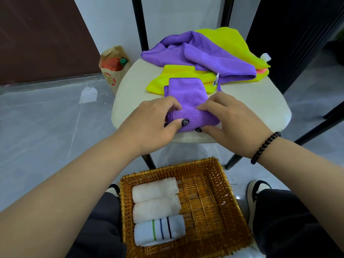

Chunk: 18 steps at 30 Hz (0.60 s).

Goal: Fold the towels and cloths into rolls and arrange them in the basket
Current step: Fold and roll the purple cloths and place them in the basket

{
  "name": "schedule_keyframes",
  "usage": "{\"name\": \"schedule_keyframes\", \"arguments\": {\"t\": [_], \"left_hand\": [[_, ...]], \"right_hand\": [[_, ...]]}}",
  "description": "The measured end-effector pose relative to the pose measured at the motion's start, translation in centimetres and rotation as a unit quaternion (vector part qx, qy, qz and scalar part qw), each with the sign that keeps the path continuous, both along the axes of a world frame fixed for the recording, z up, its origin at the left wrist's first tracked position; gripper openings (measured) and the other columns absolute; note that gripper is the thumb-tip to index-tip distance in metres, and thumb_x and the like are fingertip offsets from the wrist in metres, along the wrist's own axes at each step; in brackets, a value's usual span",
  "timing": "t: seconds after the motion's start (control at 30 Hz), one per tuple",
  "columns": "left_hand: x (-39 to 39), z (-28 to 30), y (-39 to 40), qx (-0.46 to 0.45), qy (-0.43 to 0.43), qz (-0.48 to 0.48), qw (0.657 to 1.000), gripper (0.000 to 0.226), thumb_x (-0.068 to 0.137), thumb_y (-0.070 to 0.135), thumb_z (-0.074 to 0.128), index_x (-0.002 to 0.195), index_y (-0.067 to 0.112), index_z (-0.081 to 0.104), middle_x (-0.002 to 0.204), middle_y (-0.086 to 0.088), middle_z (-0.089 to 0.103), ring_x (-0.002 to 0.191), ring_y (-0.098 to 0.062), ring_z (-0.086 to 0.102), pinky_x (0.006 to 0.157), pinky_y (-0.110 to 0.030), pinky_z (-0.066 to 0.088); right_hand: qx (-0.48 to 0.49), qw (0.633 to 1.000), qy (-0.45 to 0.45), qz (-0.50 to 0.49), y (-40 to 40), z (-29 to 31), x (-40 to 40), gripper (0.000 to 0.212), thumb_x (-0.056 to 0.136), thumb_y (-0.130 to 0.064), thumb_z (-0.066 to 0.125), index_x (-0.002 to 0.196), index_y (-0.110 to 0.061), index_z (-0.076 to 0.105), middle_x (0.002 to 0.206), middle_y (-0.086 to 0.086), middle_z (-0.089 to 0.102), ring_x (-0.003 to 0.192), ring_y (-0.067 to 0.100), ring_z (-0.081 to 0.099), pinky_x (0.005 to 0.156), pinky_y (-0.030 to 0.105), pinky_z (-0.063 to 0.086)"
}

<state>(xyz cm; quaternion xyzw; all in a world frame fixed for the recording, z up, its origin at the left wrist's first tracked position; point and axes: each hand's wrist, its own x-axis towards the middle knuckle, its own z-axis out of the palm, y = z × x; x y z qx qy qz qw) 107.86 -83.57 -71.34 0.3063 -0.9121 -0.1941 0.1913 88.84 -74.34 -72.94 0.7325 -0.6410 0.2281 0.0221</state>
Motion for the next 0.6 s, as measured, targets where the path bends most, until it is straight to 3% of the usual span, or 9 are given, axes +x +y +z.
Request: {"name": "schedule_keyframes", "arguments": {"t": [0.2, 0.4, 0.6], "left_hand": [[0.29, -0.49, -0.08, -0.114, -0.052, -0.068, 0.99, 0.046, 0.074, 0.048, 0.06, 0.105, 0.013, 0.061, 0.098, -0.001, 0.062, 0.091, -0.025, 0.057, 0.076, -0.041, 0.049], [0.27, -0.32, -0.02, -0.095, -0.02, -0.069, 0.993, 0.047, 0.071, 0.056, 0.059, 0.093, 0.015, 0.067, 0.085, 0.003, 0.066, 0.075, -0.02, 0.061, 0.068, -0.036, 0.051], [0.0, -0.4, -0.77, -0.068, 0.038, -0.046, 0.996, 0.04, 0.09, 0.046, 0.047, 0.077, 0.014, 0.068, 0.078, 0.001, 0.063, 0.076, -0.022, 0.059, 0.07, -0.041, 0.049]], "right_hand": [[-0.023, 0.999, -0.019, -0.015, 0.19, -0.03, 0.16, 0.04, 0.069, -0.028, 0.067, 0.103, -0.008, 0.071, 0.097, 0.011, 0.057, 0.086, 0.033, 0.054, 0.072, 0.045, 0.05], [-0.029, 0.999, -0.028, 0.007, -0.01, -0.06, -0.13, 0.036, 0.067, -0.021, 0.079, 0.1, -0.009, 0.074, 0.089, 0.009, 0.056, 0.082, 0.032, 0.056, 0.069, 0.046, 0.051], [-0.051, 0.998, -0.023, 0.025, 0.09, -0.35, -0.24, 0.03, 0.07, -0.02, 0.077, 0.097, -0.009, 0.074, 0.087, 0.01, 0.056, 0.079, 0.032, 0.055, 0.066, 0.044, 0.05]]}}
